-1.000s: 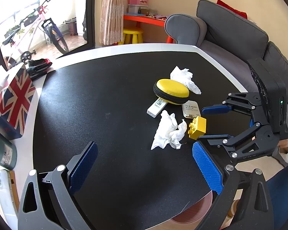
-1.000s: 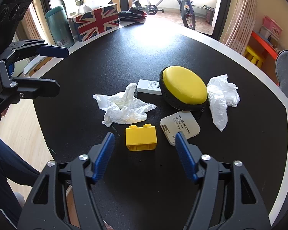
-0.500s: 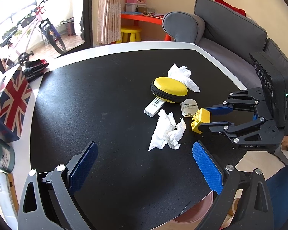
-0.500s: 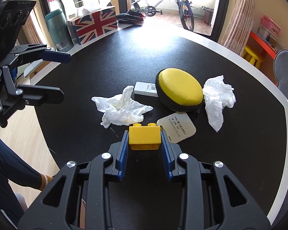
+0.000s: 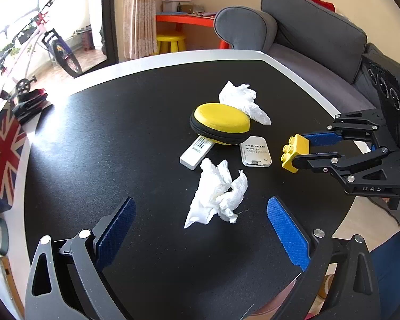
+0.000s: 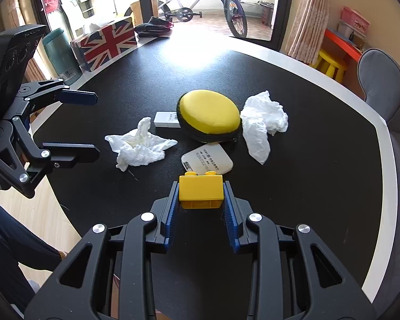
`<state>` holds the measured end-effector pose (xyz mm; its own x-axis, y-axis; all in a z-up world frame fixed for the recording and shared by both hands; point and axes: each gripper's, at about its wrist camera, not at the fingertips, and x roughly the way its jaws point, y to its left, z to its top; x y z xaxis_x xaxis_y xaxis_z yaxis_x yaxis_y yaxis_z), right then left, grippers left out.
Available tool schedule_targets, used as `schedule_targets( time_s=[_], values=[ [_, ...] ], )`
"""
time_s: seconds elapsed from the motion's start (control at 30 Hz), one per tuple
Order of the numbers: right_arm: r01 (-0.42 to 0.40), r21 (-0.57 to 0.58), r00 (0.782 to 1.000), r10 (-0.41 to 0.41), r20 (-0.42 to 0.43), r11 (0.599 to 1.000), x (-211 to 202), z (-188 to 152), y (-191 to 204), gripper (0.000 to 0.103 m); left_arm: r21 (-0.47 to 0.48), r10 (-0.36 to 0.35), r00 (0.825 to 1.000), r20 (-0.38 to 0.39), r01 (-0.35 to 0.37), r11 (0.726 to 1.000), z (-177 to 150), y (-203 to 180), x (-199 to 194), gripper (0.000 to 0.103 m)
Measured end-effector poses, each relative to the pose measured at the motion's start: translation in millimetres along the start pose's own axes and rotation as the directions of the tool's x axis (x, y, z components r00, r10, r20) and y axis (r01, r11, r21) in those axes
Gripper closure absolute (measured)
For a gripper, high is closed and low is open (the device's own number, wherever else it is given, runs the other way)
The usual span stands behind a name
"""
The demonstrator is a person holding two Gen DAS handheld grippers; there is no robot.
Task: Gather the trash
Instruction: 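Grasp the crumpled white tissue with the left gripper while the right gripper holds the brick, then carry both items over the bin while the right gripper opens to drop the brick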
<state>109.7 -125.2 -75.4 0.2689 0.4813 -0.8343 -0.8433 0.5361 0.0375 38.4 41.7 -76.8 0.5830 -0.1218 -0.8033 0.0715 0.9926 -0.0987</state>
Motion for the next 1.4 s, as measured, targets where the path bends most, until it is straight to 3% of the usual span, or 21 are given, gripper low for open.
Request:
schedule_targets(
  time_s=[0.17,0.33,0.43,0.5,0.6,0.77,1.4],
  values=[
    [0.001,0.007,1.0,-0.001,0.0,1.0,-4,-3,-5,0.071,0.006,-0.015,1.0,-0.023,0.015,1.0,4,-7,13,0.009],
    [0.002,0.011,1.0,-0.002,0.006,1.0,-8,-5,-8,0.072,0.018,-0.021,0.997,-0.07,0.022,1.0,3,-12,29,0.026],
    [0.003,0.013,1.0,-0.004,0.003,1.0,-8,-6,-9,0.072,0.024,-0.011,0.996,-0.094,0.014,1.0,2,-13,37,0.042],
    [0.003,0.015,1.0,-0.003,0.004,1.0,-8,-6,-10,0.072,0.015,-0.009,0.994,-0.108,0.011,1.0,1,-11,40,0.064],
    [0.0,0.015,1.0,0.0,0.006,1.0,-8,-6,-10,0.072,0.002,-0.012,0.994,-0.11,0.012,1.0,0,-9,38,0.079],
    [-0.003,0.012,1.0,0.003,0.01,1.0,-10,-7,-9,0.072,0.003,-0.007,0.995,-0.104,0.007,1.0,-3,-11,29,0.084],
    [-0.004,-0.028,0.999,0.005,0.05,1.0,-56,-29,17,0.072,0.083,-0.023,0.999,-0.031,0.026,0.996,-19,-45,-47,0.084]
  ],
)
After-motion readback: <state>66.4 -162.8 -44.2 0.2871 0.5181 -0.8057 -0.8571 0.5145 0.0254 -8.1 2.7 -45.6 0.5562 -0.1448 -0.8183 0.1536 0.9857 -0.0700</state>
